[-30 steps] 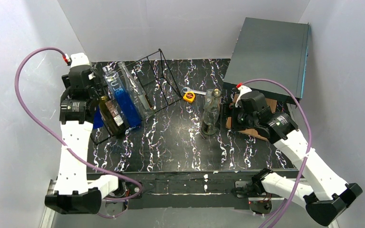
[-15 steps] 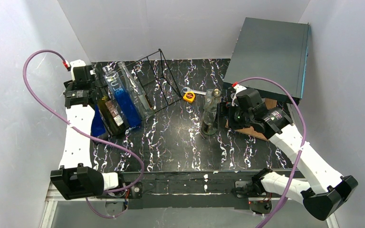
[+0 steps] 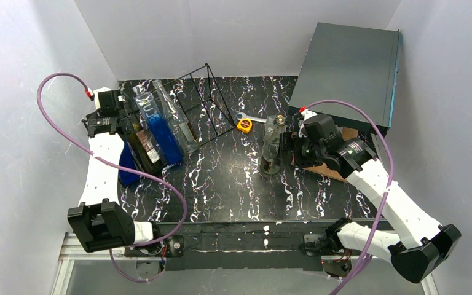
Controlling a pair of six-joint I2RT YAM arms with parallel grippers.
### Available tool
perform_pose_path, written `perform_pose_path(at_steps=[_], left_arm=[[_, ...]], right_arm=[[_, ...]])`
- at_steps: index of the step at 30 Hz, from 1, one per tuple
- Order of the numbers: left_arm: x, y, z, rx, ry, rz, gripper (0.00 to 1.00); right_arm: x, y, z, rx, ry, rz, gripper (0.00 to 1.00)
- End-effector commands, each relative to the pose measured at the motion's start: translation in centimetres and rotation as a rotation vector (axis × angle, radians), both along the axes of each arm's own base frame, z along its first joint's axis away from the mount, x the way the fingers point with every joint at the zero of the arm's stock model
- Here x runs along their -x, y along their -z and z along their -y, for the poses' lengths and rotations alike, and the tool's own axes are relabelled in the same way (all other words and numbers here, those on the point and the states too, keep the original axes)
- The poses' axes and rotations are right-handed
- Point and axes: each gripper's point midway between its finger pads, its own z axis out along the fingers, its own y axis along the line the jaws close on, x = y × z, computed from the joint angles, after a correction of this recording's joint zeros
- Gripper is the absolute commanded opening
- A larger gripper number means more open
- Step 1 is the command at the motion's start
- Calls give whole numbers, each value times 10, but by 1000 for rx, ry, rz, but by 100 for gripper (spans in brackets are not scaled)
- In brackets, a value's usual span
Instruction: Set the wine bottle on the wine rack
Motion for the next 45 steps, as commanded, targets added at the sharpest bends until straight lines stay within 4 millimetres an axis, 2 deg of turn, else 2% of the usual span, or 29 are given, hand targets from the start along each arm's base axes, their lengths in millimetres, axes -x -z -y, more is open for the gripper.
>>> perform_pose_path(at_steps=[1, 9, 15, 24, 29, 37, 45], left_arm=[[-10, -20, -11, -30, -37, 95, 0], [-8, -10, -8, 1, -46, 64, 0], [2, -18, -11, -8, -87, 67, 0], [21, -14, 5, 84, -99, 65, 0], [28, -18, 6, 84, -101, 61, 0], [22, 6, -2, 75, -106, -29, 0], [6, 19, -12, 72, -95, -97, 0]], right_arm=[[-6, -13, -9, -40, -9, 33, 100], [-4, -7, -8, -34, -9, 26, 100], [-5, -5, -8, -32, -10, 24, 100], [-4, -5, -12, -35, -44, 17, 100], [-2, -4, -12, -40, -46, 20, 100], [2, -7, -7, -41, -43, 33, 100], [3, -9, -6, -42, -42, 39, 100]])
